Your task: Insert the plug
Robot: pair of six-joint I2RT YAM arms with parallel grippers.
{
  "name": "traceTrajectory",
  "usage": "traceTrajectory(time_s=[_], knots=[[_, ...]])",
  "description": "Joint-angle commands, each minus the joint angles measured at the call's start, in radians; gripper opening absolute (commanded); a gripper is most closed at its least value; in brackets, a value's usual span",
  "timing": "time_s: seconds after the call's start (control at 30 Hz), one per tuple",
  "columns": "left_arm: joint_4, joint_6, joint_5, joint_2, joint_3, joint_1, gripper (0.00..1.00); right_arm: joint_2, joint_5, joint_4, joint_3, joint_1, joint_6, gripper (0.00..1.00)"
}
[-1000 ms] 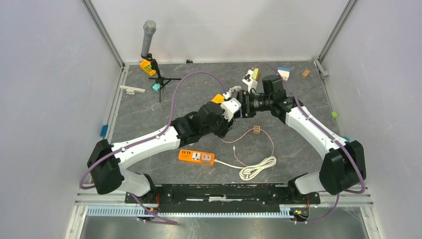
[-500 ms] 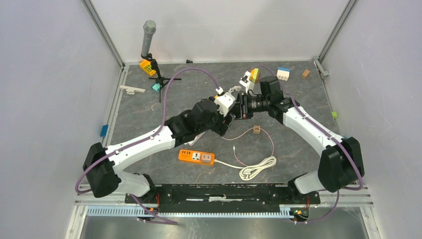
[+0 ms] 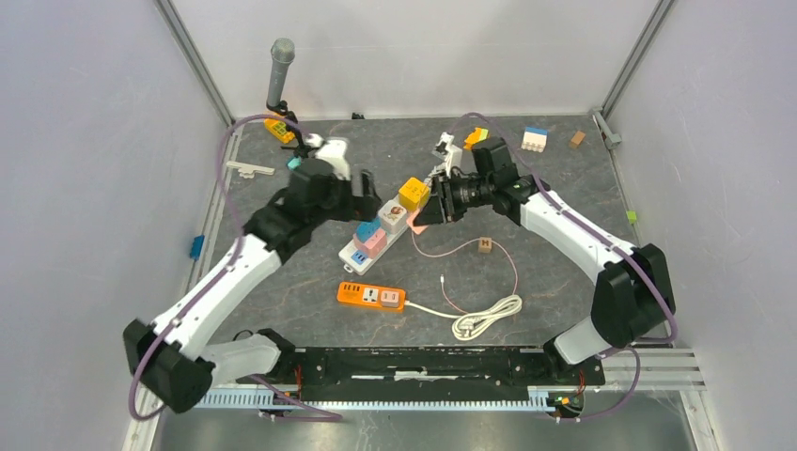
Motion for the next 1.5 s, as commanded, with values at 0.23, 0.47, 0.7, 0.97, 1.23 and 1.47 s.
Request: traceTrajectory(time_s=[0.23,0.47,0.7,0.97,1.23,1.47], knots=[[-0.309,-0.217,0.103,-0.128,-0.08,0.29,1.0,0.091,0.08,-0.115,0.146,0.21,-0.243,0.0],[-0.352,-0.316,0.298,-0.171,-0.302,0.393,0.94,0.113,0.116,-0.125,0.135,0.301,-0.324,0.0],[-0.137,-0.424,0.419,-0.189,-0.538,0.402,0.81,0.114,0.124,-0.115,0.134,0.321,-0.331,0.0],[0.087,-0.458,0.529,0.037,-0.54,0.334,0.63,0.112,0.136,-0.118,0.121,0.328,-0.351,0.0],[0.223,-0.577,0.52,0.147,-0.531,0.182,0.55,0.118,0.162,-0.129,0.104,0.328,-0.386,0.0],[0.306,-0.659,0.523,0.218,-0.494,0.094,0.55,0.112,0.205,-0.158,0.064,0.329,-0.434,0.0]])
